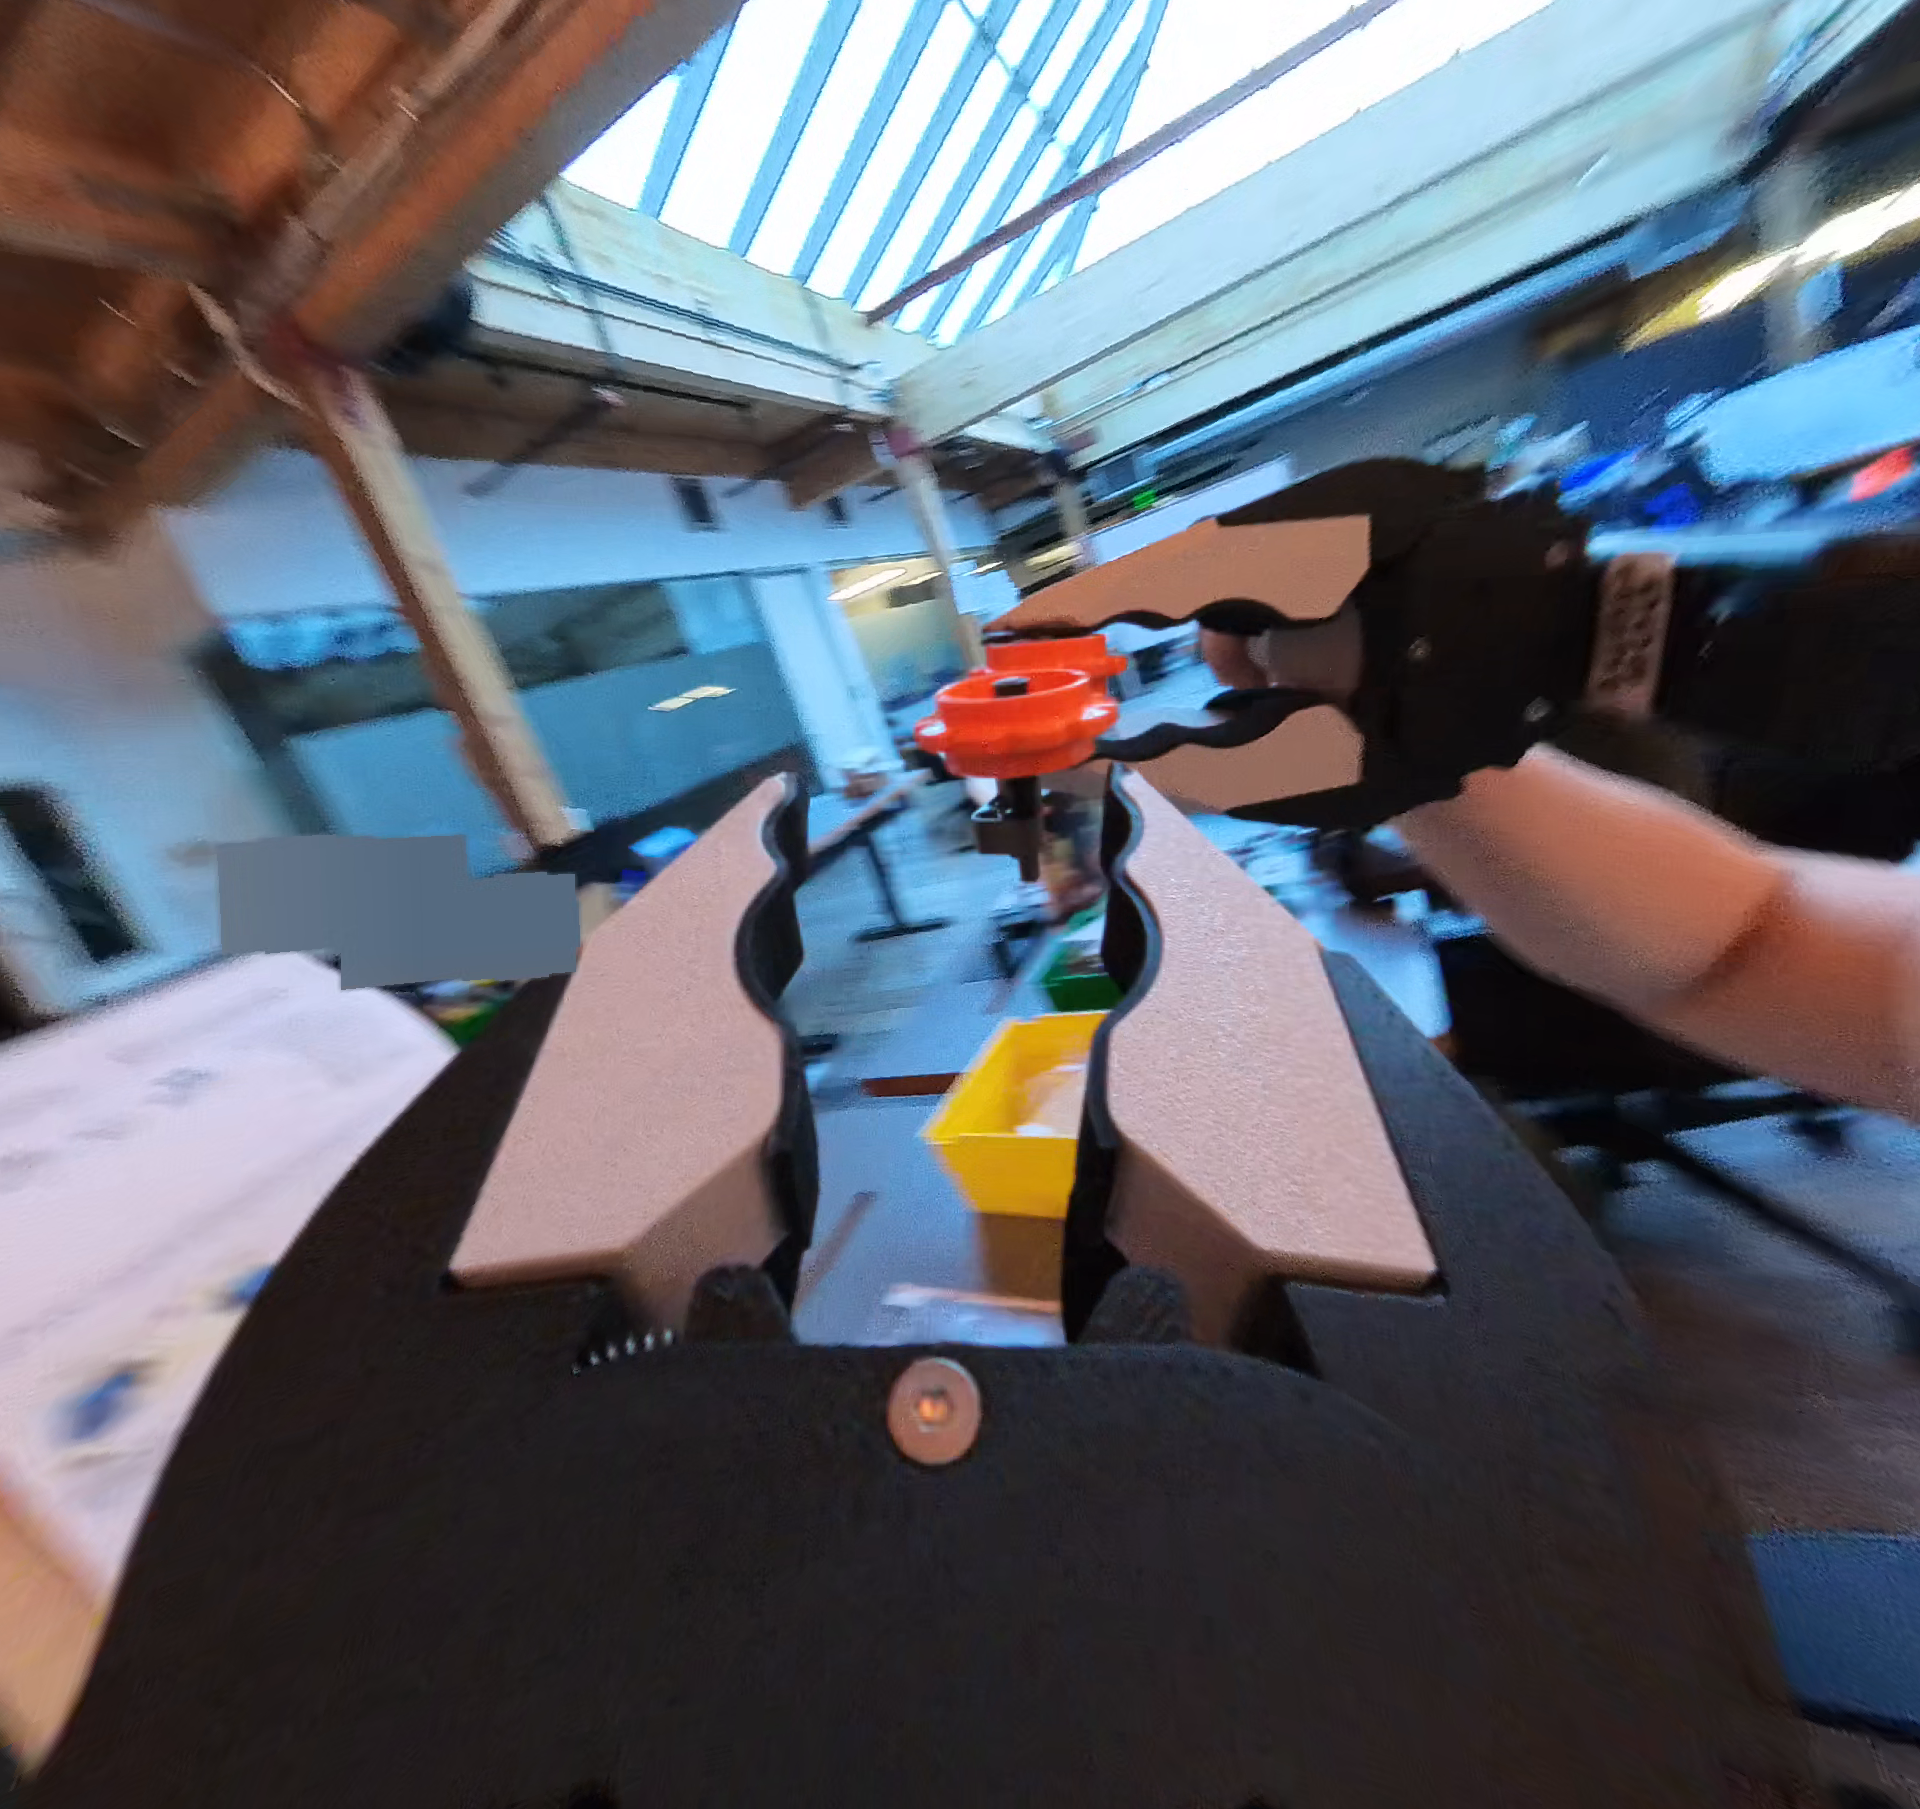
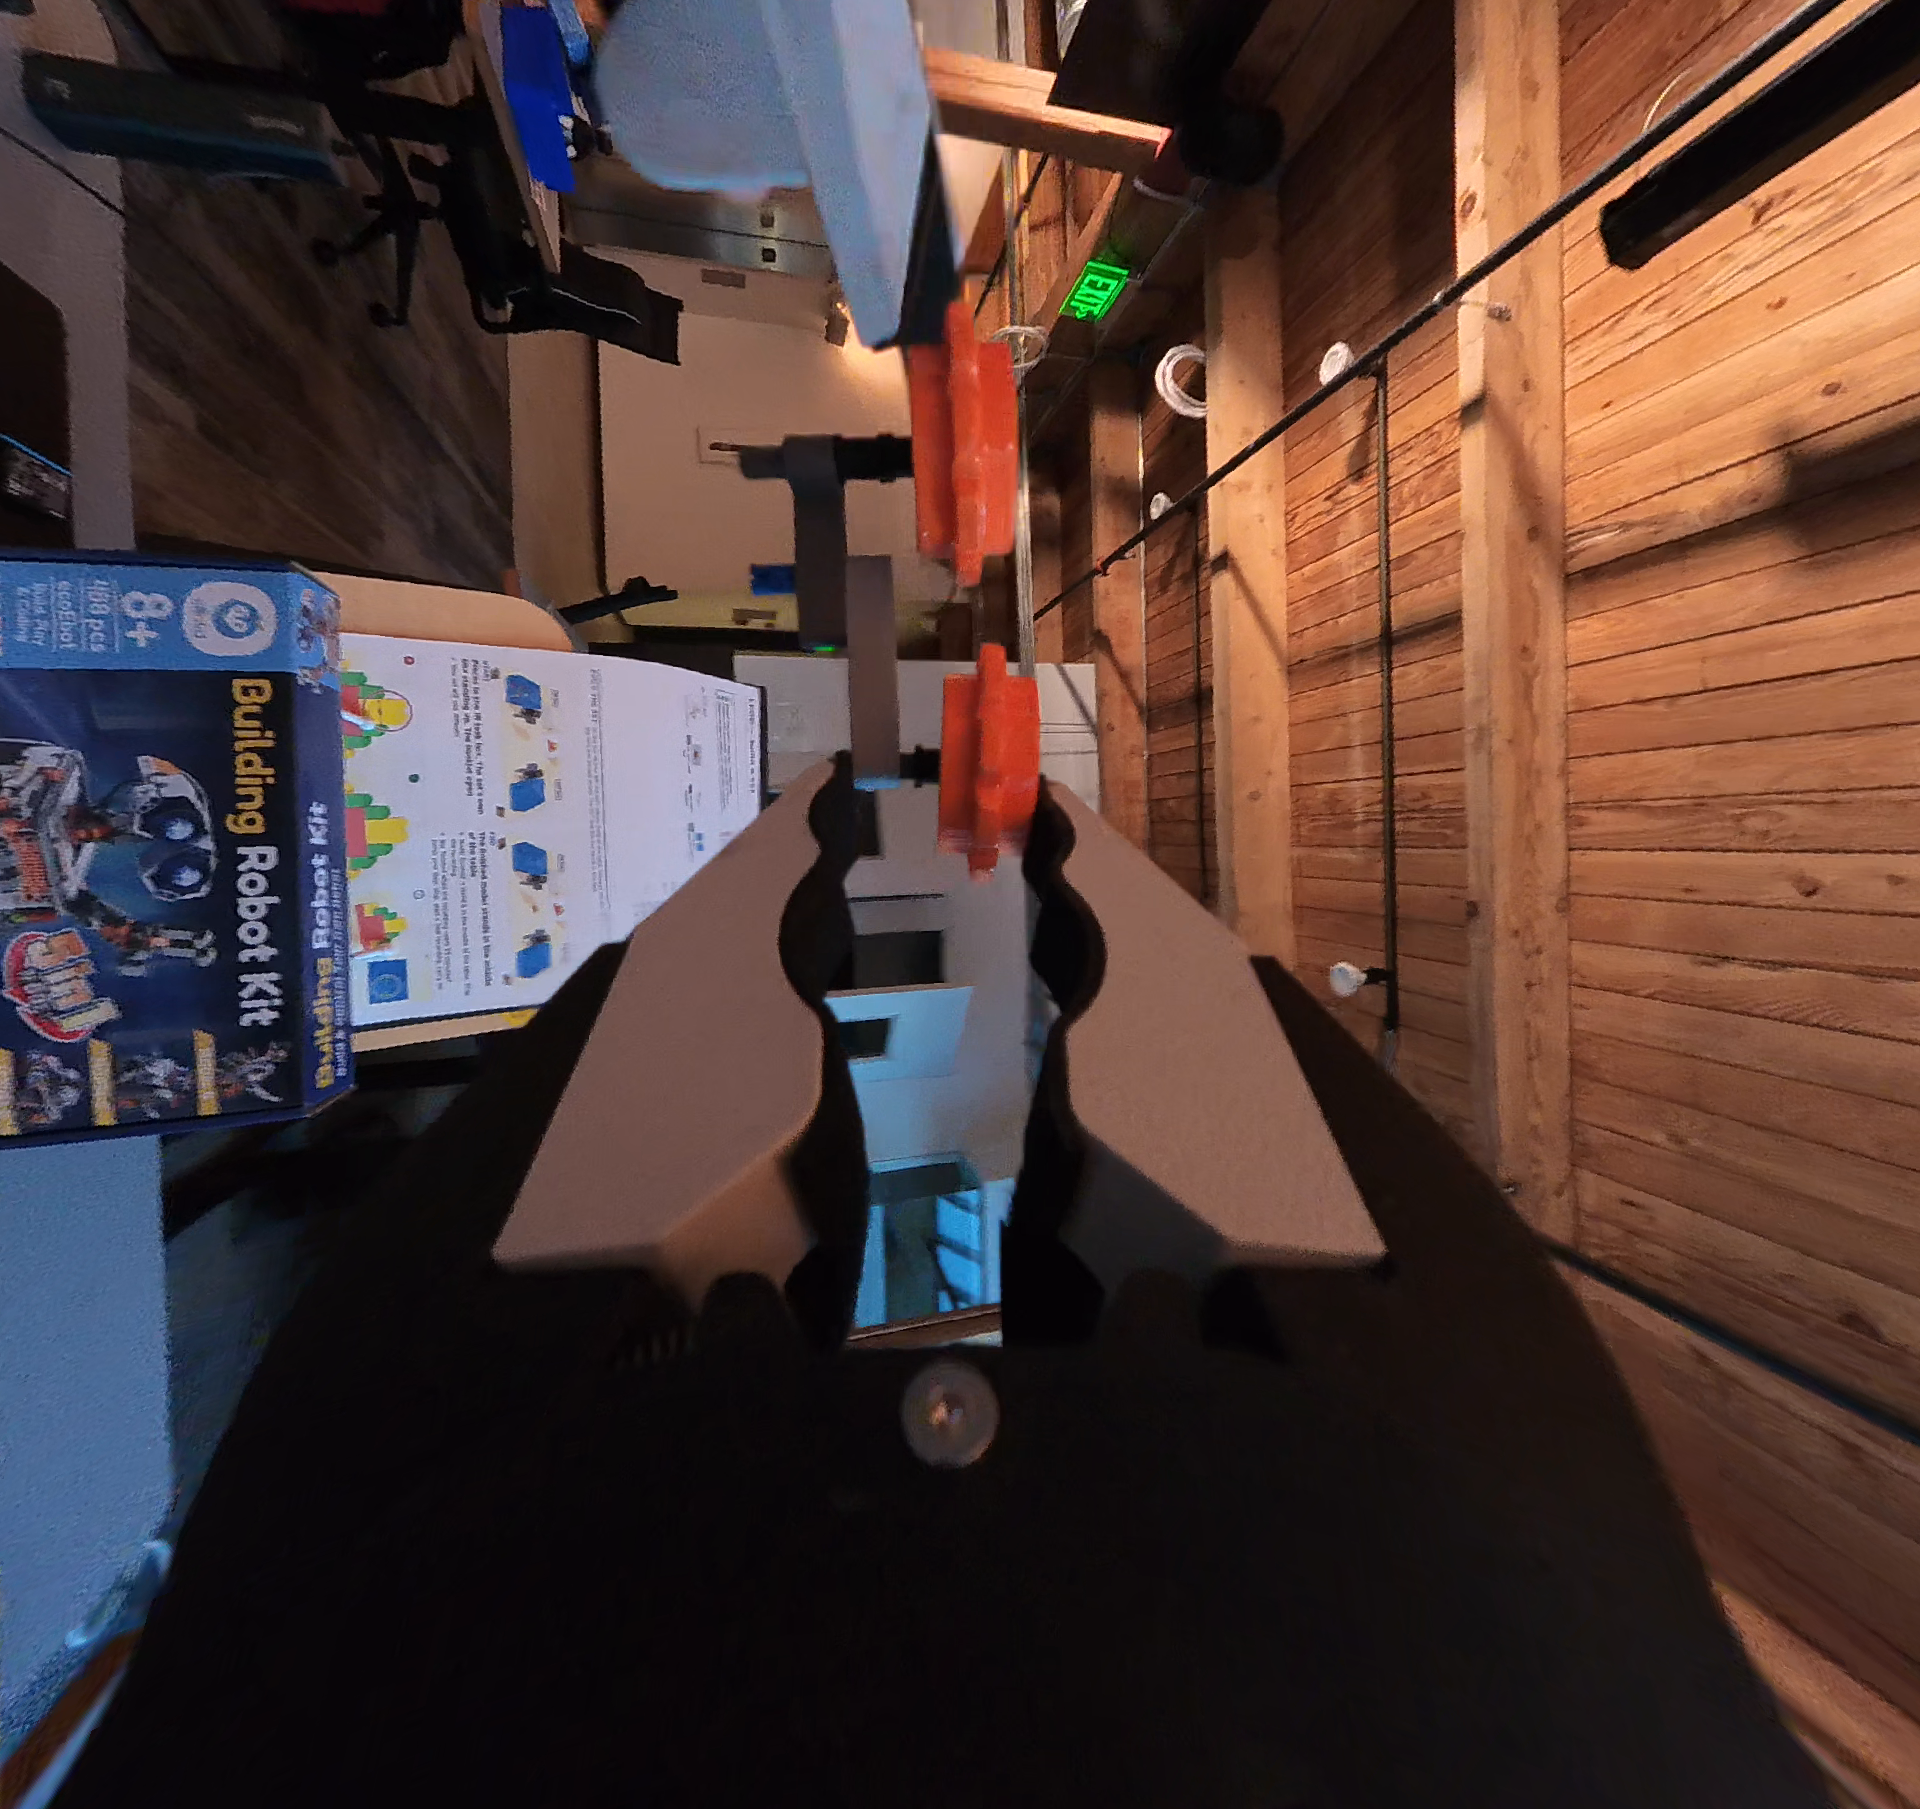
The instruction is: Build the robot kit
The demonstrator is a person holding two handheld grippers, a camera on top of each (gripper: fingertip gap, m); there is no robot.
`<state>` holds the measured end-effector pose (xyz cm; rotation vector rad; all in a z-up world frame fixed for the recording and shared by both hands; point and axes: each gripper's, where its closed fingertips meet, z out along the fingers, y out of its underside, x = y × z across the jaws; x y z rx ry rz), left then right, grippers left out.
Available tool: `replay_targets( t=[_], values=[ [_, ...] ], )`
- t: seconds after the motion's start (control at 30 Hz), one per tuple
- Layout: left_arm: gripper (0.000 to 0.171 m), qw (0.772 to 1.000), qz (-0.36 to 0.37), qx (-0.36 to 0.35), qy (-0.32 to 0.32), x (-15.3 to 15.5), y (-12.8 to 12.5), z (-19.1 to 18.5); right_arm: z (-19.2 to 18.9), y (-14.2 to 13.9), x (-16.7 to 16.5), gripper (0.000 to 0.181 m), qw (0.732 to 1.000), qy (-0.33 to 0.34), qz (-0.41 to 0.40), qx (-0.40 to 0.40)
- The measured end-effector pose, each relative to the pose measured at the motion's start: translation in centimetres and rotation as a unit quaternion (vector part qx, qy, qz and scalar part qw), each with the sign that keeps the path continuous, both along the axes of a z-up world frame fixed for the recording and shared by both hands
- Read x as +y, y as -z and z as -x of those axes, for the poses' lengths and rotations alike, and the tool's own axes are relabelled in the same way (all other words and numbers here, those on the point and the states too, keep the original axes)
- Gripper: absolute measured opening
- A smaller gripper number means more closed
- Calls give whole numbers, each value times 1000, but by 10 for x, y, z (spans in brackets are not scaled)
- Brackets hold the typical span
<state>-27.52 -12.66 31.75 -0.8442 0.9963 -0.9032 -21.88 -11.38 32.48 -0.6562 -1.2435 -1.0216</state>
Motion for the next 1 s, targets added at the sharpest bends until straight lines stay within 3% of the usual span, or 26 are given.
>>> replay_targets(
  t=[0.13, 0.27, 0.37, 0.47, 0.53, 0.67, 1.0],
  values=[
    [77, 976, 148, -50, 155, 5, 9, -3, 2, 9, 5, 31, 998, 11, -55, -37],
    [77, 930, 277, -80, 229, 27, 23, -4, 5, 36, 16, 32, 996, -1, -62, -58],
    [77, 881, 382, -30, 276, 44, 57, -21, 10, 64, 21, 32, 993, -30, -76, -87],
    [78, 821, 457, 36, 339, 35, 95, -41, 13, 98, 29, 32, 990, -56, -76, -106],
    [71, 798, 485, 55, 354, 33, 116, -50, 13, 117, 37, 32, 991, -60, -68, -103],
    [43, 802, 498, 47, 328, 49, 143, -59, 10, 143, 53, 32, 994, -66, -45, -79],
    [43, 789, 529, 46, 308, 70, 177, -70, 0, 178, 78, 31, 996, -56, 13, -63]
  ],
)
